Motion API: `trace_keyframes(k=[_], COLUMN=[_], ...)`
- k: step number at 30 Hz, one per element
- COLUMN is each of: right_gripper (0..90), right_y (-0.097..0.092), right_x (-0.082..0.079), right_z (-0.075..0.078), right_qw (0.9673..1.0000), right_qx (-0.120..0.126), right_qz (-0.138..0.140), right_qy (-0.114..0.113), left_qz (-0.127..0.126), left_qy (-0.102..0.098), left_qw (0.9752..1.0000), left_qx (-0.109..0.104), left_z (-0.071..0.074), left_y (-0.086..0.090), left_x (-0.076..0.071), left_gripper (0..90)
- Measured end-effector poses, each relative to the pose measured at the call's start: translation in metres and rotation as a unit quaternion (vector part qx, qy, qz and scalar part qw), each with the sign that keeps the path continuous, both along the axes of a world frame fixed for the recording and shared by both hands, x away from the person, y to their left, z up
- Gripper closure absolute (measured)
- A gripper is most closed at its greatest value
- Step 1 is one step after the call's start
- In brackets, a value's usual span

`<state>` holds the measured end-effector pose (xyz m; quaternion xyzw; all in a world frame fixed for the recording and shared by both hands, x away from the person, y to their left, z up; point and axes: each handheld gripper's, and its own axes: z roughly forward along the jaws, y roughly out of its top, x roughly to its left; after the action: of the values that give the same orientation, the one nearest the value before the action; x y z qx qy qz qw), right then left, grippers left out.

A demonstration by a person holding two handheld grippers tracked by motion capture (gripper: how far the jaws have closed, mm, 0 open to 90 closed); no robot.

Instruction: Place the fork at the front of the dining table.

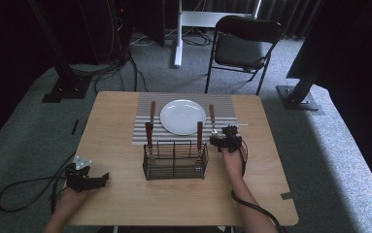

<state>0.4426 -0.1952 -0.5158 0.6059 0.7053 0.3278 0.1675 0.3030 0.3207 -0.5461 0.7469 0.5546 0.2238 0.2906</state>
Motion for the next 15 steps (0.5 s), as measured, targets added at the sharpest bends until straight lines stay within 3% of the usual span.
trace_keyframes(k=[15], right_gripper=[18.2], right_y=[-0.02], right_x=[-0.034], right_z=[-0.005], right_qw=[0.9988], right_qx=[-0.016], right_qz=[-0.008], right_qy=[-0.046], left_qz=[0.0], left_qy=[0.0], left_qw=[1.0], left_qx=[0.0], left_z=[0.0], left_y=[0.0], left_x=[0.0], left_gripper=[0.0])
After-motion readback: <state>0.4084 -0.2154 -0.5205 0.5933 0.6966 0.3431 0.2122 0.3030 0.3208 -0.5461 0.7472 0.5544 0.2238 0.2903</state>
